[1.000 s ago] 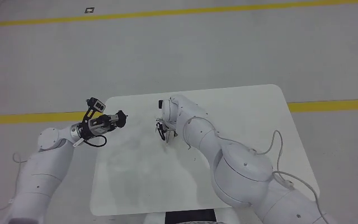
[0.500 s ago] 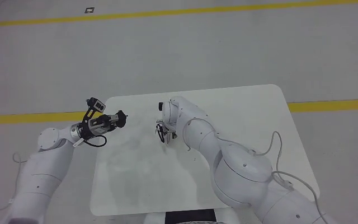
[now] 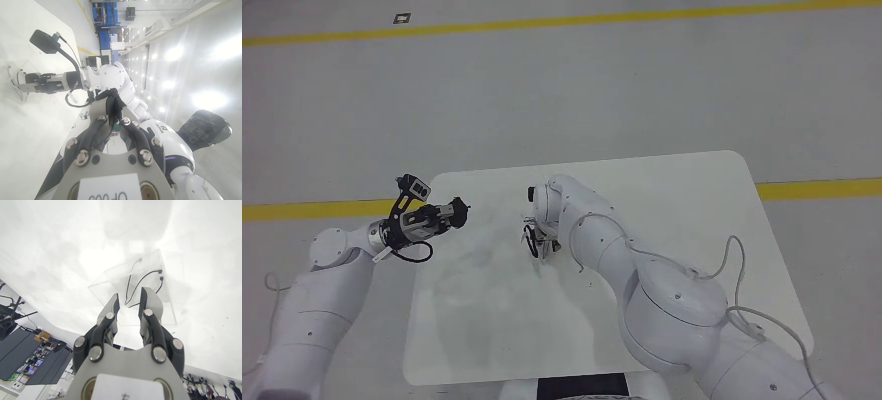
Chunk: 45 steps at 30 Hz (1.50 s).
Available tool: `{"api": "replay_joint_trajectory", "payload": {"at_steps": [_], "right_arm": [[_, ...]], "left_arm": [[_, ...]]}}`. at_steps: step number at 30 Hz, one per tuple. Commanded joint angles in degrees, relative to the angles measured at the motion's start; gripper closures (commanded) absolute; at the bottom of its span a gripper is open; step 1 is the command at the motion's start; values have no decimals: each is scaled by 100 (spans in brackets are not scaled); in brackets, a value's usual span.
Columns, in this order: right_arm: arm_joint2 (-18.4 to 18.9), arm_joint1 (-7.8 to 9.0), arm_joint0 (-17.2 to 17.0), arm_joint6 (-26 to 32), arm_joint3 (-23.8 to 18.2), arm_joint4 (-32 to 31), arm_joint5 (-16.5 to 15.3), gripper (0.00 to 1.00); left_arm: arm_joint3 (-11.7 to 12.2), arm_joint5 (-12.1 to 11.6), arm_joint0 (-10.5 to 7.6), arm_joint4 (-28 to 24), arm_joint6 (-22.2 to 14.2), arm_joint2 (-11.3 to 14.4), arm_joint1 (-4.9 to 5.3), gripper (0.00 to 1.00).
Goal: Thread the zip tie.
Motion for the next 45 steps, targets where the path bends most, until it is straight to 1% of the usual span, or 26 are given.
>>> {"api": "replay_joint_trajectory", "payload": {"at_steps": [1,7,11,14,16,32,37,45], "right_arm": [[-6,0,-7,-20,-42,-5,0,76],[-28,1,-40,-56,-121,-11,0,76],[-60,1,-63,-24,-153,-43,0,78],[-85,1,-77,-1,-175,-63,0,82],[-97,1,-85,1,-191,-63,0,83],[-197,0,-120,37,-175,-9,0,83],[-178,3,-75,-90,-156,114,0,86],[-178,11,40,-106,-238,265,0,82]], "left_arm": [[0,0,0,0,0,0,0,100],[0,0,0,0,0,0,0,100],[0,0,0,0,0,0,0,100],[0,0,0,0,0,0,0,100],[0,0,0,0,0,0,0,100],[0,0,0,0,0,0,0,100],[0,0,0,0,0,0,0,100],[0,0,0,0,0,0,0,100]]}}
